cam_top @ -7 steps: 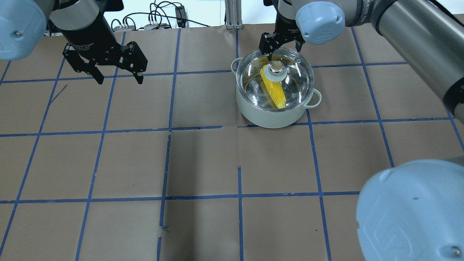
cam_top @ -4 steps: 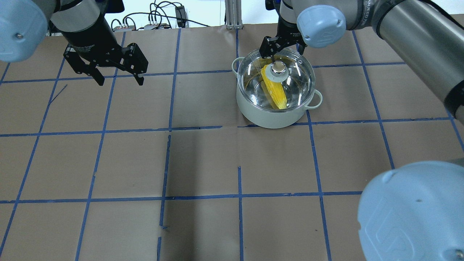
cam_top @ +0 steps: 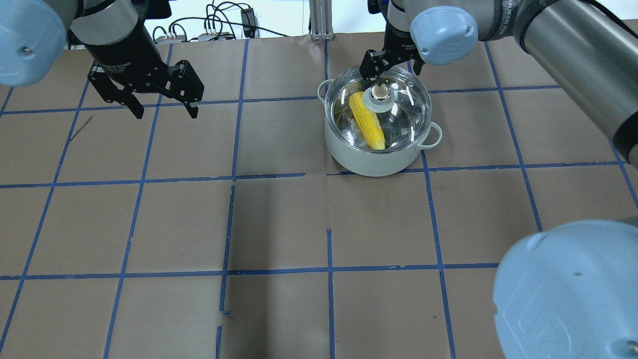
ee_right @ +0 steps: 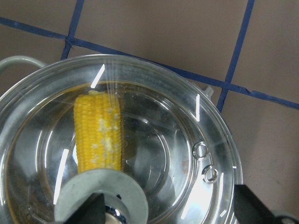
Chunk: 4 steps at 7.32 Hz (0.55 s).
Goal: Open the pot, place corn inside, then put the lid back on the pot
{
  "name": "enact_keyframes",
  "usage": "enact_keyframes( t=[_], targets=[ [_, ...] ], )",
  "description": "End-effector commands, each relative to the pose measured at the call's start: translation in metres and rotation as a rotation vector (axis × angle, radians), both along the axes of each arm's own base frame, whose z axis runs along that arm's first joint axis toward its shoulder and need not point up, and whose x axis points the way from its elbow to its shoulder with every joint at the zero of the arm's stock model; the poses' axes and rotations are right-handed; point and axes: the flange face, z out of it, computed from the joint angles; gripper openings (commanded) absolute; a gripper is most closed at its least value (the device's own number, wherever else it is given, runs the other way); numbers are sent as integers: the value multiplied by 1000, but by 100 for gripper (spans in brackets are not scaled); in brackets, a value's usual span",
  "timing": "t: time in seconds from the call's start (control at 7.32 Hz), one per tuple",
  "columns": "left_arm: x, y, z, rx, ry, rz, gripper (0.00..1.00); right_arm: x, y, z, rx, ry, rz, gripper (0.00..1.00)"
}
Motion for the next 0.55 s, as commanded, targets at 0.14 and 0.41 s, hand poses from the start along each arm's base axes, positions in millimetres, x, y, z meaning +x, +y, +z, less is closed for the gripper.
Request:
enact_keyframes(
  t=[0.14, 0.41],
  targets=[
    [0, 1, 1, -1, -1, 1, 100, 6, -10, 20, -45, -14, 5, 100],
    [0, 0, 0, -1, -1, -4, 100, 8, -7, 10, -25, -16, 8, 97]
  ],
)
